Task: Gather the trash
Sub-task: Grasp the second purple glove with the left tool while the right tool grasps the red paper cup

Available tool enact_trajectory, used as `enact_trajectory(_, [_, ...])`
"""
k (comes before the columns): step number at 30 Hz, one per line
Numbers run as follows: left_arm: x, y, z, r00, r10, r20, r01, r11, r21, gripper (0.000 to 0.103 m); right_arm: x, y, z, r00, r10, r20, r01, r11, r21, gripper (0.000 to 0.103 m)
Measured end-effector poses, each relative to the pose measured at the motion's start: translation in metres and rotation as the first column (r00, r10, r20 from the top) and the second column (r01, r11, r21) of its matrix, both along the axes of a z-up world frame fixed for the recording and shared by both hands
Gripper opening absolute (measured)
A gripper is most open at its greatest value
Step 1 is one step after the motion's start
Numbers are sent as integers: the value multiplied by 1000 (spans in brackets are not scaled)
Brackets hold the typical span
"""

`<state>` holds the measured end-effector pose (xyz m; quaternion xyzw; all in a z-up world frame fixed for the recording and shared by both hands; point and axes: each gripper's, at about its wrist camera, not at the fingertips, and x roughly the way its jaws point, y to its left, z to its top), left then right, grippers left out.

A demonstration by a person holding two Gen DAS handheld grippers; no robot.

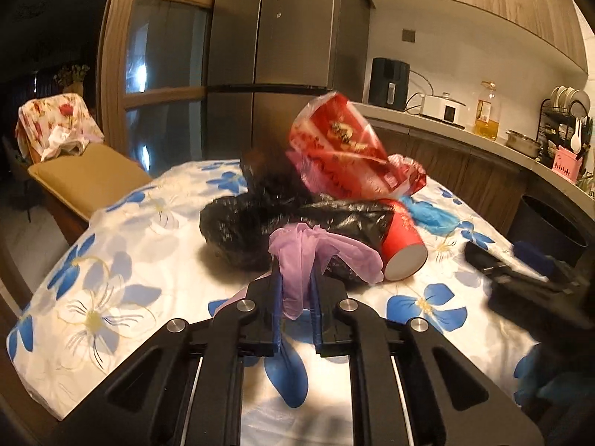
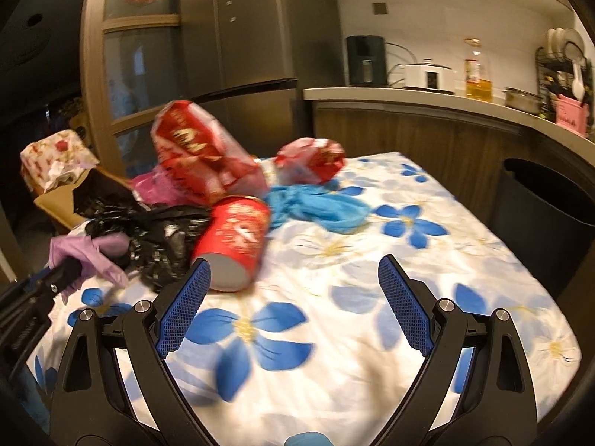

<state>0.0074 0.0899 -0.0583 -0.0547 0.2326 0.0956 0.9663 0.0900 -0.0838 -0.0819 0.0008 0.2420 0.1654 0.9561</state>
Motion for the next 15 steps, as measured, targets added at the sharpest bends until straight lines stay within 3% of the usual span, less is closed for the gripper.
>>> enact_trajectory(6, [3, 5, -1, 1000, 10, -1, -10, 1000, -7, 13, 14, 30, -9, 998, 53, -19, -53, 998, -15, 89])
enact_trajectory(12, [6, 11, -2, 1000, 10, 5, -10, 1000, -15, 13, 27, 47, -18, 996, 72, -54, -74, 997, -36, 73])
enact_trajectory(15, [7, 13, -5, 1000, 8, 1, -8, 1000, -22, 13, 31, 53, -23, 994, 89, -71, -92, 995, -41, 70])
